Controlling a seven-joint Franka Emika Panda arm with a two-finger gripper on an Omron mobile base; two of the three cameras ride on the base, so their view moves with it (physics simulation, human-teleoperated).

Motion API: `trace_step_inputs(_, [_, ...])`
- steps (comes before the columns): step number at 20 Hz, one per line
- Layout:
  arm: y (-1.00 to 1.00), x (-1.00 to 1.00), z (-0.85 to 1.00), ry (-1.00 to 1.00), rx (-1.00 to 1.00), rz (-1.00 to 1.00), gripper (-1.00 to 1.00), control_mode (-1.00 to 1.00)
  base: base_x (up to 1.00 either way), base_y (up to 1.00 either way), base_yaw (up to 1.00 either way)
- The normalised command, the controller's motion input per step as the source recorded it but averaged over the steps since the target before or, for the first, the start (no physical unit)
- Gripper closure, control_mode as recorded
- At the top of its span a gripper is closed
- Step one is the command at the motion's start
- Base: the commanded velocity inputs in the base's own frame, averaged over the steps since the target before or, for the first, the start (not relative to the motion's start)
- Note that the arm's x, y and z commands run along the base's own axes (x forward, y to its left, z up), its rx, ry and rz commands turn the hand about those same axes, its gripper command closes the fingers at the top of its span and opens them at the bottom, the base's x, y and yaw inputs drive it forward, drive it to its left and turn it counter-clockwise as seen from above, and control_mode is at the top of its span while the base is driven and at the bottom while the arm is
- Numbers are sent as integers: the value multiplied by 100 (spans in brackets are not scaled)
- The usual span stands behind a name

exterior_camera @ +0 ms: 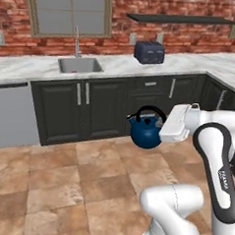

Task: Open the cabinet, pick the kettle from the cabinet, and place it in the sink.

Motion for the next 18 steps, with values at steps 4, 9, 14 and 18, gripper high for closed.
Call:
trace_step_inputs(4, [0, 0, 0, 0, 0, 0, 100, 100, 65, 0, 15])
trace_step_inputs(9, [0, 0, 0, 0, 0, 0, 100, 100, 64, 2, 15])
trace_step_inputs(14, [0, 0, 0, 0, 0, 0, 100, 100, 66, 1, 14])
trace_step_inputs(18, [0, 0, 0, 0, 0, 0, 100, 100, 67, 1, 12])
